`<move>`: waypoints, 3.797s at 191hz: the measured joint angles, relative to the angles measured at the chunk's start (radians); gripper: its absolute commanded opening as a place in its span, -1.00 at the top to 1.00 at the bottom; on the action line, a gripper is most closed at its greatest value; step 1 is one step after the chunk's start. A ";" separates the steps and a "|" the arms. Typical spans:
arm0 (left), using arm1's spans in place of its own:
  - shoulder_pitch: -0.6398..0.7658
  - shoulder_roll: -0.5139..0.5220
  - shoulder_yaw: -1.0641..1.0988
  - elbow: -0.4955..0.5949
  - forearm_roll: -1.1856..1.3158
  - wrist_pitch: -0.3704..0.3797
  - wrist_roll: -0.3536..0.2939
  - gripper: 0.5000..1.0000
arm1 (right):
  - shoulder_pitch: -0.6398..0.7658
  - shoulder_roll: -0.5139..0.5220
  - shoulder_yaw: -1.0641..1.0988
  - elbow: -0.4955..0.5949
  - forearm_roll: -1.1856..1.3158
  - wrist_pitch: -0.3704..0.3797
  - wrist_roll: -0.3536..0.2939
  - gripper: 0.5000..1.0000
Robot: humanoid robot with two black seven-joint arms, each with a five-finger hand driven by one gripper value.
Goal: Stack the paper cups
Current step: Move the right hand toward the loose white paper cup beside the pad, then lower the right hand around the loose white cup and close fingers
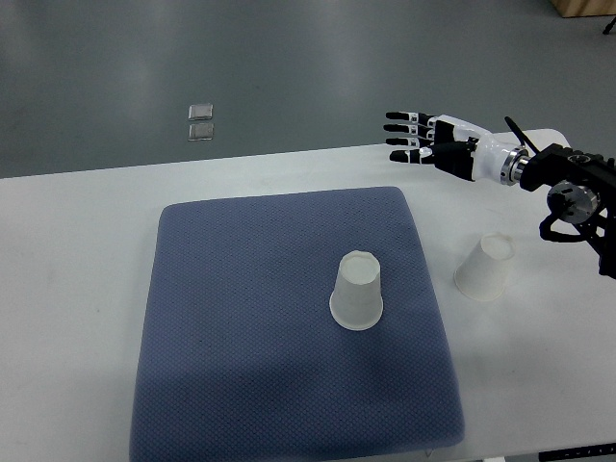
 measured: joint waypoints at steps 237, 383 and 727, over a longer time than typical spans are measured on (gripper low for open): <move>0.000 0.000 0.000 -0.001 0.000 0.000 0.000 -1.00 | 0.114 -0.460 -0.063 0.490 -0.963 0.045 0.046 -0.69; 0.000 0.000 0.000 -0.001 0.000 0.000 0.000 -1.00 | 0.029 -0.563 -0.224 0.663 -0.964 -0.034 0.063 -0.69; 0.000 0.000 0.000 -0.001 0.000 0.000 0.000 -1.00 | -0.018 -0.456 -0.347 0.562 -0.976 -0.333 0.067 0.23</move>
